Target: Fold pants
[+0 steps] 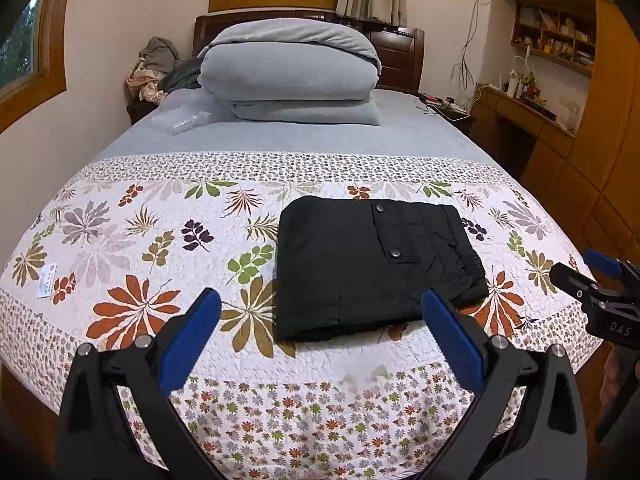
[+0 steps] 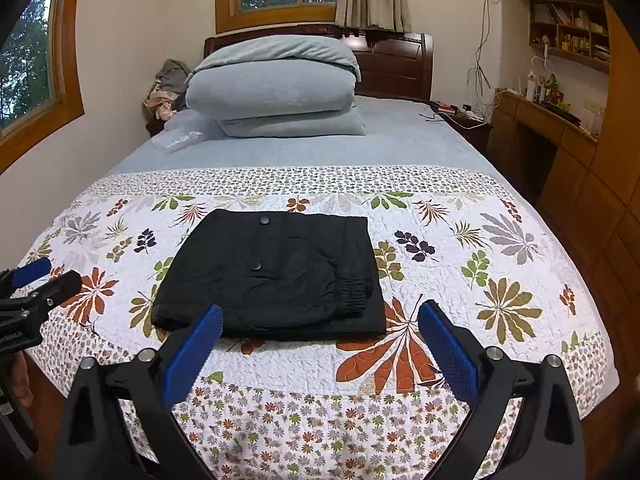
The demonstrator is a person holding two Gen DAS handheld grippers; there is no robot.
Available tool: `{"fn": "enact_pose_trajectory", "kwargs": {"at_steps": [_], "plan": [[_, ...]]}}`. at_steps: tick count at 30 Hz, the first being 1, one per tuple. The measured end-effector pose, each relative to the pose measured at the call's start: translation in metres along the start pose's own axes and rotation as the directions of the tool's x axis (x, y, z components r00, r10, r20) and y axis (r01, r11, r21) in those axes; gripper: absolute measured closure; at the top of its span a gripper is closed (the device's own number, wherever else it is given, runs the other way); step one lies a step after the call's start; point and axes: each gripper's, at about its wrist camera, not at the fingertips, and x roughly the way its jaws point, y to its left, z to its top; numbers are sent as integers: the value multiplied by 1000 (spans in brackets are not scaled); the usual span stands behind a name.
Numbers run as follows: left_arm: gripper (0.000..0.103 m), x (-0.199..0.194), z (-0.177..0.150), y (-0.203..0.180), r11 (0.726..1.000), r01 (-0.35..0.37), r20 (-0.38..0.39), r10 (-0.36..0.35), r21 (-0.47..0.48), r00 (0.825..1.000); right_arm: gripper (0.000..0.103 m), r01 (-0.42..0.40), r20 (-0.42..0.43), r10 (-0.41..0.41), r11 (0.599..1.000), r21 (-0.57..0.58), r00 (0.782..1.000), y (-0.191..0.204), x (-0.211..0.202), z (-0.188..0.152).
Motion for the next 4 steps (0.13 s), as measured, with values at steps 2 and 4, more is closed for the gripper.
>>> {"fn": "enact_pose_trajectory", "kwargs": {"at_steps": [2, 4], "plan": [[3, 0, 0, 1, 1000, 2, -3, -2, -3, 1000, 4, -1, 0, 1, 1000, 4, 1000, -1, 0, 0], [3, 1, 0, 1, 1000, 5, -2, -5, -2, 1000, 4, -2, 0, 2, 1000, 4, 1000, -2, 0, 0]]}}
